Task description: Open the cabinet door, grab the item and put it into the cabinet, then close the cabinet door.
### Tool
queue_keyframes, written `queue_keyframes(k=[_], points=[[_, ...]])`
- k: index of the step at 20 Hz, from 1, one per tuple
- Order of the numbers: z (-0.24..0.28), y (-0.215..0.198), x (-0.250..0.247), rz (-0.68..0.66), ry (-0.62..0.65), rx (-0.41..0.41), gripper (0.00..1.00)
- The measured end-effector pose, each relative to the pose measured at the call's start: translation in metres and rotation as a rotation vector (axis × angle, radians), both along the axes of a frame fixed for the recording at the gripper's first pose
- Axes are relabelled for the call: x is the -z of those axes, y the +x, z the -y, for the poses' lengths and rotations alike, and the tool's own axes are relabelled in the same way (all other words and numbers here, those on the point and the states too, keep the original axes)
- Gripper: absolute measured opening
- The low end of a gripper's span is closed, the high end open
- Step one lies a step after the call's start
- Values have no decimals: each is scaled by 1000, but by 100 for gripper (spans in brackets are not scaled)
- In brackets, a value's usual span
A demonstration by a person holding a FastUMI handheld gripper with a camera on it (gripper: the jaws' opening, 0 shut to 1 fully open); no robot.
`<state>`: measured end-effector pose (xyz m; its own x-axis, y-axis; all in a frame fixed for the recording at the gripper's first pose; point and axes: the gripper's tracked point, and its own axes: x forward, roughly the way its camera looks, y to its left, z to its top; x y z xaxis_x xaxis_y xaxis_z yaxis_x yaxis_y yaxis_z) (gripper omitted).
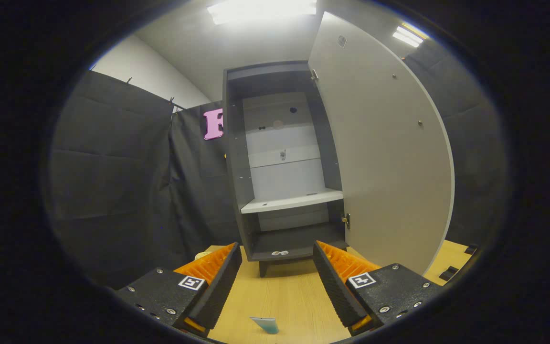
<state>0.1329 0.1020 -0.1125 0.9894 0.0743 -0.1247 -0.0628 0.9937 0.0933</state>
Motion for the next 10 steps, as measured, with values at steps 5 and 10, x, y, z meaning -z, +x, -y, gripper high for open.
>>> queue_keyframes(k=[5,10], points=[[-23,-4,50,-74,-30,-48,92],[-36,-6,102,-175,-38,-61,92]])
